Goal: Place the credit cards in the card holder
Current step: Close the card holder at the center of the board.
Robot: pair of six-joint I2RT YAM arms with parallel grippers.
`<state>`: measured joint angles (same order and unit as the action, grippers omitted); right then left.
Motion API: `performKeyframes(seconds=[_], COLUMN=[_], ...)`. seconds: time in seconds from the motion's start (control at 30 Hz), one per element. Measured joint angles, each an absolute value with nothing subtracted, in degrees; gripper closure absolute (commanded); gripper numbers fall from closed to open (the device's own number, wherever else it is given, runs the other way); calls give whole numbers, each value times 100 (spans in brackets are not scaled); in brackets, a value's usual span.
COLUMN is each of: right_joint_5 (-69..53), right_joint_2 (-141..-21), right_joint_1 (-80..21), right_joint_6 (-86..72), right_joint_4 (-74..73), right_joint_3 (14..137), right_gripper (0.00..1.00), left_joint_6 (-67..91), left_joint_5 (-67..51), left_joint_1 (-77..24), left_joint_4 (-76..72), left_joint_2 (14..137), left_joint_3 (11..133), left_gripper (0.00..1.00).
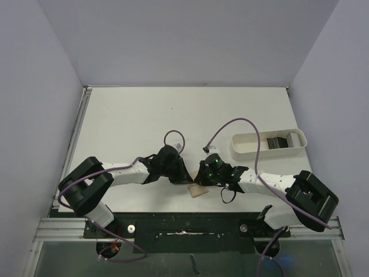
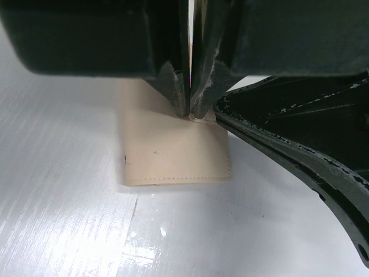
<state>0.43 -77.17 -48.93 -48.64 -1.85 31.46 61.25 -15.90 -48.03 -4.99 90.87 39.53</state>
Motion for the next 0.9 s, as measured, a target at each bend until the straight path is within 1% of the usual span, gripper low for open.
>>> performKeyframes(seconds=[0.5,0.9], right_joint_5=[14,-5], right_joint_2=[-7769,-7767], right_joint_1=[-4873,-4871], right_joint_6=[-4866,-4869], right_joint_4=[-93,-54], right_joint_3=[3127,3094], right_gripper=[100,100], left_joint_6=[6123,6040], left_joint_5=[-1588,-1518], left_joint_1=[-4814,-4919], left_joint_4=[-491,-274], left_joint_2=[9105,9262], left_joint_3=[3964,4215], left_gripper=[93,98])
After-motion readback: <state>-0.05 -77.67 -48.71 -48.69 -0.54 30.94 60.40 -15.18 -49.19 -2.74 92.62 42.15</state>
